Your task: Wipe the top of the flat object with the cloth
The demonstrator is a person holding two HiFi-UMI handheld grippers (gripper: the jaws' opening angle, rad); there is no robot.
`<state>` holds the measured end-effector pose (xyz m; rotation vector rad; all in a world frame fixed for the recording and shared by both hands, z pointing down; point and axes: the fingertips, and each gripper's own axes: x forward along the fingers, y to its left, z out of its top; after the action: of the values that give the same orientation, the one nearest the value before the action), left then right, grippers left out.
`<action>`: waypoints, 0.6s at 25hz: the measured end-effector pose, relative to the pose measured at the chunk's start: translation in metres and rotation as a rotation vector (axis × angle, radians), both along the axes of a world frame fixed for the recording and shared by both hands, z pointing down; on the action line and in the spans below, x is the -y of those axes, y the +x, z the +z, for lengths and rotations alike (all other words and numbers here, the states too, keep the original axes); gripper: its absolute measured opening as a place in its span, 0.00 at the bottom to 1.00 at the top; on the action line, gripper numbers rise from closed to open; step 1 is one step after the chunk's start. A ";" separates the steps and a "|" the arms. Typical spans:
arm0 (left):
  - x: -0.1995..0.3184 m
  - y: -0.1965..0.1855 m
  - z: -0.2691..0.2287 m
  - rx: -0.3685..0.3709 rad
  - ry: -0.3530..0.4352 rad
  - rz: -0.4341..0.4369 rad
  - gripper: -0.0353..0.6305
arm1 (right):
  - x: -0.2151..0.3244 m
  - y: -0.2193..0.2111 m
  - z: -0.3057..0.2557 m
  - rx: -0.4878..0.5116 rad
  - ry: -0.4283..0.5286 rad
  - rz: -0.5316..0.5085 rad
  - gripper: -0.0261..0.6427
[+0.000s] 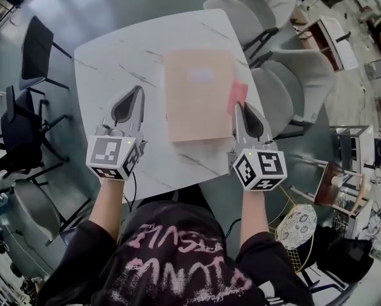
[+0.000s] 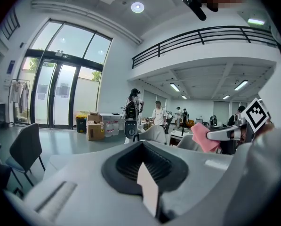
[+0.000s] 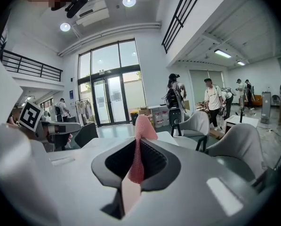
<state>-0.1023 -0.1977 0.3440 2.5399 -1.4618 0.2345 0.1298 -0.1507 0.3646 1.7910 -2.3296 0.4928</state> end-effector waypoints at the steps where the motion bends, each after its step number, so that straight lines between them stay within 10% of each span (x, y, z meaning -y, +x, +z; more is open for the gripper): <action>1: 0.001 0.000 0.002 0.000 -0.003 -0.002 0.06 | 0.001 0.000 0.002 0.001 -0.003 -0.002 0.11; 15: 0.004 -0.004 0.030 -0.007 -0.063 -0.031 0.06 | 0.005 -0.005 0.029 0.018 -0.051 -0.023 0.11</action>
<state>-0.1063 -0.2013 0.3743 2.4645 -1.4658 0.2626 0.1248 -0.1559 0.3938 1.7428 -2.3245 0.5624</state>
